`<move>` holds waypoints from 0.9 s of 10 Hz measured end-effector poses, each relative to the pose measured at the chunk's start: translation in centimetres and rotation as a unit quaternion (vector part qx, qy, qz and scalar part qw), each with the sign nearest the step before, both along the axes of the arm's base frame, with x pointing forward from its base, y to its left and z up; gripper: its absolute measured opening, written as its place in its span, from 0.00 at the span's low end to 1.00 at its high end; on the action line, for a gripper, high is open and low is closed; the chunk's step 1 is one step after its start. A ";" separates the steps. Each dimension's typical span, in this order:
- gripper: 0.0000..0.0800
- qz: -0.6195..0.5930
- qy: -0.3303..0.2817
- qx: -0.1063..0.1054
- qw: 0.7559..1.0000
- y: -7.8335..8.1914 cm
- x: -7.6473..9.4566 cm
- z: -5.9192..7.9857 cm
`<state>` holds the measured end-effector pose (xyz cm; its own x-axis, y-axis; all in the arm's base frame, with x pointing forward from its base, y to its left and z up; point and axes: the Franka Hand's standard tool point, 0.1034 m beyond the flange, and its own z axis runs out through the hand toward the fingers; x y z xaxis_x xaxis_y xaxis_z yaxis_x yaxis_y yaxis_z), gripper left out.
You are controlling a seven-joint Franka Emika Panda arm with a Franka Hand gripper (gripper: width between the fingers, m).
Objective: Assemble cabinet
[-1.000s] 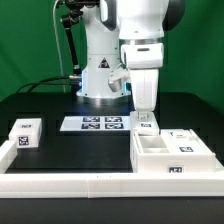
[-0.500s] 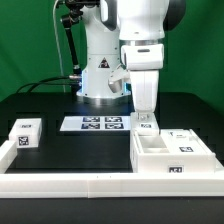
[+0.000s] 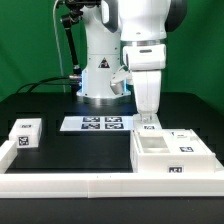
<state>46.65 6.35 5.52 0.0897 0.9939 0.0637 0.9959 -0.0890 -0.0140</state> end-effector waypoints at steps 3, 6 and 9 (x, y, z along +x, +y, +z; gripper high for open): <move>0.09 -0.001 0.000 0.000 1.000 -0.1 0.0 0.0; 0.09 0.005 -0.006 0.005 1.000 -0.1 2.7 0.0; 0.09 0.010 -0.022 0.012 1.000 -0.5 5.6 0.0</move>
Offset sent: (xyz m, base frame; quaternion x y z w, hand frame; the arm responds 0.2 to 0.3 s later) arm 0.0000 0.0000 0.0000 0.0000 0.0000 0.0000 1.0000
